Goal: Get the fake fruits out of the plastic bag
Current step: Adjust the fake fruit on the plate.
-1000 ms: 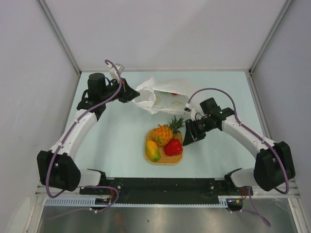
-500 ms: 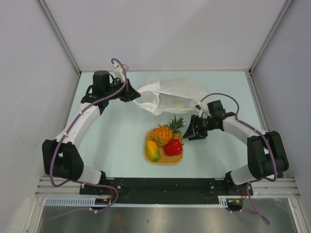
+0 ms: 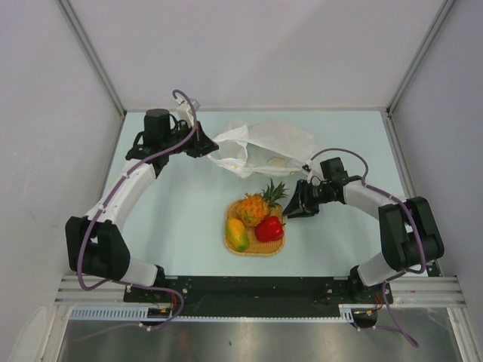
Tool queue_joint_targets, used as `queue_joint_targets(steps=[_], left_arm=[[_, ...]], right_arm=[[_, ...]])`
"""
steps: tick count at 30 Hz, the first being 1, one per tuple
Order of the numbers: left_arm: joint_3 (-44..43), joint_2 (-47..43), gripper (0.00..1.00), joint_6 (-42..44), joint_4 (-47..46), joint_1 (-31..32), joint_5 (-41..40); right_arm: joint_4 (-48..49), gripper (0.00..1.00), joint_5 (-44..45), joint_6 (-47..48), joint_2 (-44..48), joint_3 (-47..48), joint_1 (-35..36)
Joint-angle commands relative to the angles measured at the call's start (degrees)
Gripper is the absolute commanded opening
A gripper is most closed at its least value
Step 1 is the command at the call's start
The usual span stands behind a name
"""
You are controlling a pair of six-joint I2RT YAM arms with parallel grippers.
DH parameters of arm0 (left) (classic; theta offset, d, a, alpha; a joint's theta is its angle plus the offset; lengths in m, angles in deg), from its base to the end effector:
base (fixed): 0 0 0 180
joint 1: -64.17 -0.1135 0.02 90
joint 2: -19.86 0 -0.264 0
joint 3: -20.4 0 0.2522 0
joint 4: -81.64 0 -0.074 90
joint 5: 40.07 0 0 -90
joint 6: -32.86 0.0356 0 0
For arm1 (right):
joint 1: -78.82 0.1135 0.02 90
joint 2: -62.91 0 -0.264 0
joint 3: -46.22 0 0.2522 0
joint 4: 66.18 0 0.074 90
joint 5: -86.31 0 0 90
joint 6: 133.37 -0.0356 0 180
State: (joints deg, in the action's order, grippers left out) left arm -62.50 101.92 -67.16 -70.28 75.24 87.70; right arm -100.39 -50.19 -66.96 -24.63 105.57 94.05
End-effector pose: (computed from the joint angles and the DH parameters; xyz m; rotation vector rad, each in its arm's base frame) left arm 0.3163 -0.0841 0.3319 0.4382 2.0080 -0.9012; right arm 0.2601 0.0976 0.1708 -0.0864 2.6833 1.2998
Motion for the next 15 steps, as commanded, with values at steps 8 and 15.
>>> queue_joint_targets(steps=[8, 15], left_arm=[[-2.05, 0.38, 0.00, -0.09, -1.85, -0.17, 1.42], [-1.08, 0.03, 0.00, -0.26, -2.11, -0.17, 1.07]], right_arm=[[-3.19, 0.35, -1.49, 1.27, -0.08, -0.85, 1.65], [-2.76, 0.31, -2.19, 1.53, -0.25, -1.11, 2.44]])
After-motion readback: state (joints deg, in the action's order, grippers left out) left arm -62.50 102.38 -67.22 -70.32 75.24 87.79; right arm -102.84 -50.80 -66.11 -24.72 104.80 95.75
